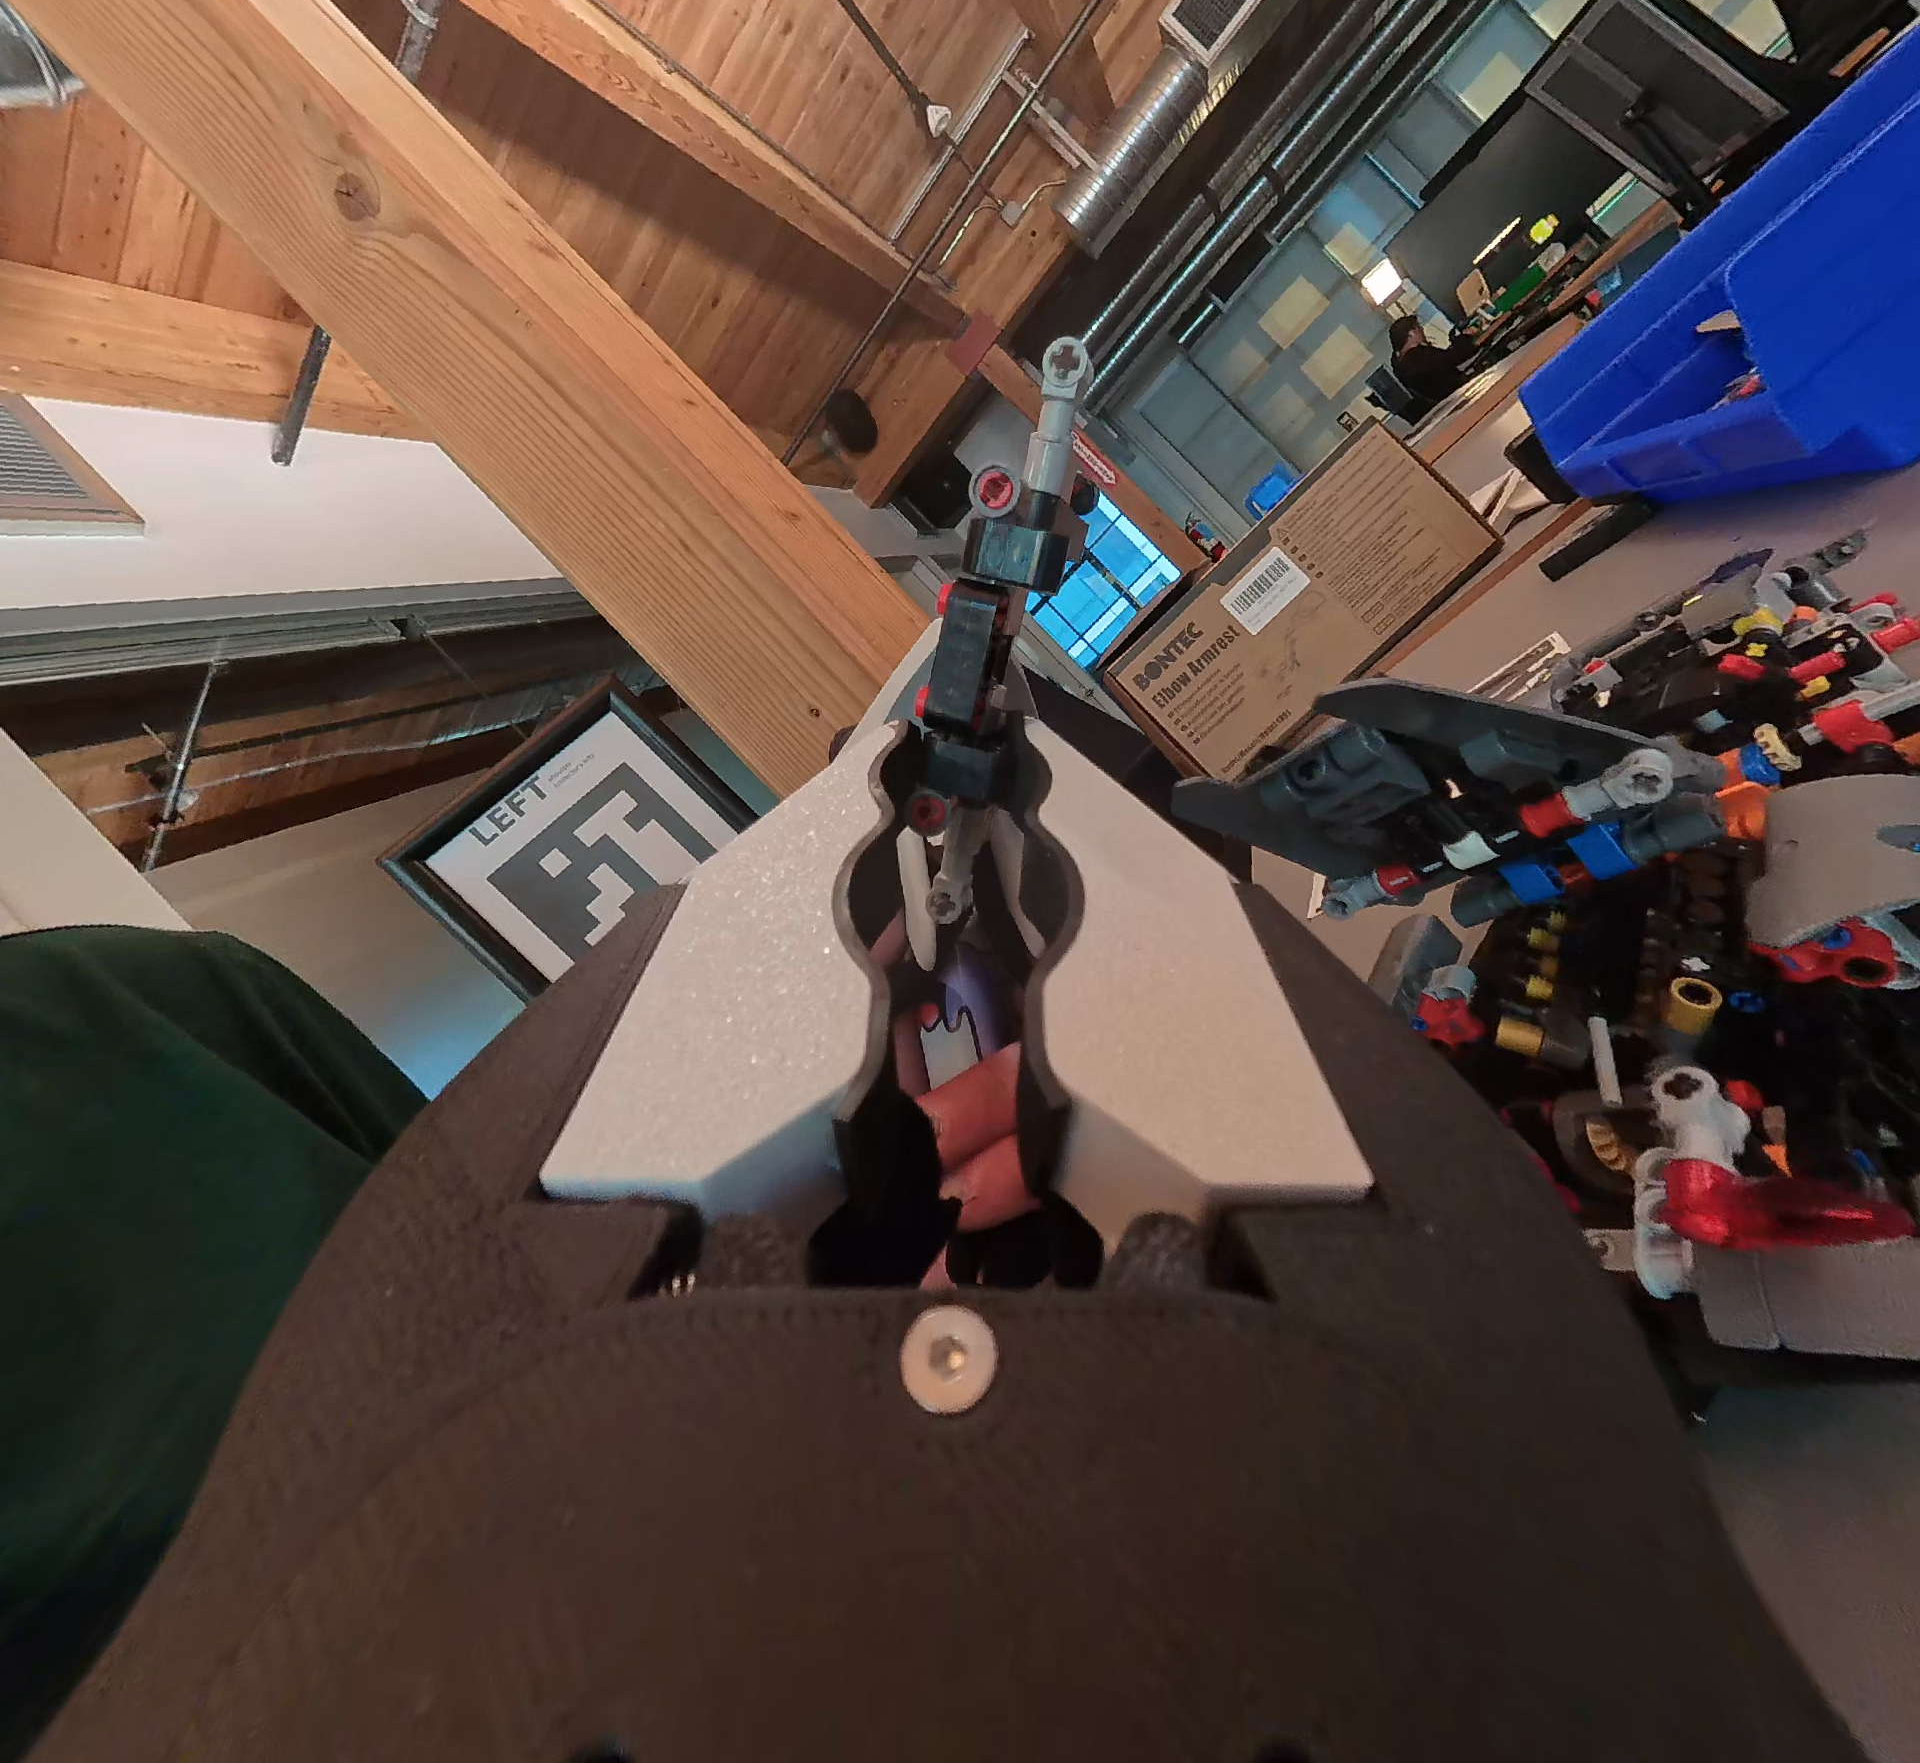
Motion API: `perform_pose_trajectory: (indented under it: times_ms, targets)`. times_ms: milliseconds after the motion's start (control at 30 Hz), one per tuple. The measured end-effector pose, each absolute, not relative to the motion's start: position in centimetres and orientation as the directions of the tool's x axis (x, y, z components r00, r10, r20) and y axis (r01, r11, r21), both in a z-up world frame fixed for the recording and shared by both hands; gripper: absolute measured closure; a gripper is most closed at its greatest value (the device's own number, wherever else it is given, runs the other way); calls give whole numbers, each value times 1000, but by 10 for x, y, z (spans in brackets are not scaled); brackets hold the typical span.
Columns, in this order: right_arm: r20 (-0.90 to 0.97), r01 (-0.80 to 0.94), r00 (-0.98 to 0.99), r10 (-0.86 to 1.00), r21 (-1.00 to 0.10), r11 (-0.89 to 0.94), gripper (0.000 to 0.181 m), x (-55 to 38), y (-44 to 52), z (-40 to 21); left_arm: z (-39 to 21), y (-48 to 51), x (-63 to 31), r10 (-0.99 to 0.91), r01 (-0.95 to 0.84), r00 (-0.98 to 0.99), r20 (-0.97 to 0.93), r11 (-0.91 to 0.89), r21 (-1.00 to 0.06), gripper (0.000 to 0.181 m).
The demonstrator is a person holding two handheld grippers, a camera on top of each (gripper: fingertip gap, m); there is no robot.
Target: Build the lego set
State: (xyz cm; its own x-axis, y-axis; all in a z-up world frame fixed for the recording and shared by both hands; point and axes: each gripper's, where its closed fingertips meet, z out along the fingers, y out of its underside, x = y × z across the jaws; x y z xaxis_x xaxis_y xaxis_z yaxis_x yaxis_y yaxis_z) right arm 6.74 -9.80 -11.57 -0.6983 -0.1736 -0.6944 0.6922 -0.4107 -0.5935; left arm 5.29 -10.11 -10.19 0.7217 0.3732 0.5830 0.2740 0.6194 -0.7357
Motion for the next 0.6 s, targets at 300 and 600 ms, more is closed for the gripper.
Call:
perform_pose_trajectory:
  times_ms: [300,600]
  targets:
    - [-689,693,-703,-178,-607,-387,167,69,-113,-111,-97,-117,55,377,250,722,580,640,-727,181]
    - [-687,696,-706,-173,-627,-350,167,78,-138,-109,-95,-143,64,377,224,719,584,669,-708,181]
